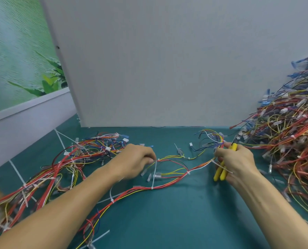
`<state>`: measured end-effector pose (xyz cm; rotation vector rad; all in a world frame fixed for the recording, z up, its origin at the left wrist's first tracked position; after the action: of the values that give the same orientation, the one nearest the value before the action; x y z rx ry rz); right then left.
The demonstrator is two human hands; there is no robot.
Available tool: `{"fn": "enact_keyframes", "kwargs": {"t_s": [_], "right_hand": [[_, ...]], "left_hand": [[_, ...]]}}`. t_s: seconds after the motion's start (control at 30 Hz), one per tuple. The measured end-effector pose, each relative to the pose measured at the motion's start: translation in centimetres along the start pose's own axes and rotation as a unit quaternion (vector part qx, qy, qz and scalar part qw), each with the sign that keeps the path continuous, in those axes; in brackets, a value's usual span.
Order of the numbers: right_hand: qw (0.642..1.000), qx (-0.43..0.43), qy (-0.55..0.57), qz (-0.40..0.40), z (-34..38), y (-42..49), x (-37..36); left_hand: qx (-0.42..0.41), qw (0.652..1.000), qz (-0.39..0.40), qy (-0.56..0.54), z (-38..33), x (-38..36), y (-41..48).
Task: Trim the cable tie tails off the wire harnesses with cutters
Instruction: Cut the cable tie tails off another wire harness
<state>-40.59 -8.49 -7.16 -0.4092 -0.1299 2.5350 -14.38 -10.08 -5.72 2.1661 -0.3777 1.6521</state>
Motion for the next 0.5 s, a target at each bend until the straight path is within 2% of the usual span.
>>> {"fn": "enact_keyframes", "kwargs": {"t_s": [0.17,0.27,0.37,0.5], "right_hand": [[1.000,-0.003,0.000,0.013,0.0,-0.1,-0.3],[1.000,0.000,-0.003,0.020,0.1,-0.2,-0.3],[1.000,0.003,-0.003,0.030,0.2,-0.3,-0.3],[0.999,0.002,0.006,0.038,0.3,-0.3,-0.4]], "left_hand": [[0.048,0.989,0.022,-0.141,0.2,0.5,0.0],[0.047,0.982,0.020,-0.179,0.2,0.6,0.1],[0.032,0.984,0.044,-0.169,0.4,0.9,0.0],[0.005,0.996,0.073,-0.060,0.9,1.3,-0.3]]}}
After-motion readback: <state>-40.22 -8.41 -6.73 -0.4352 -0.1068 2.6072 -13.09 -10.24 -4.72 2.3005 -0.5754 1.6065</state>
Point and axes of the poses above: each hand's wrist, its own y-axis towards the middle knuckle, its own x-axis out of the back of the hand, z = x × y, the point moved 1 cm from there along y, towards the middle knuckle, and after that the axes turned 5 degrees about y, right-handed, at the moved point
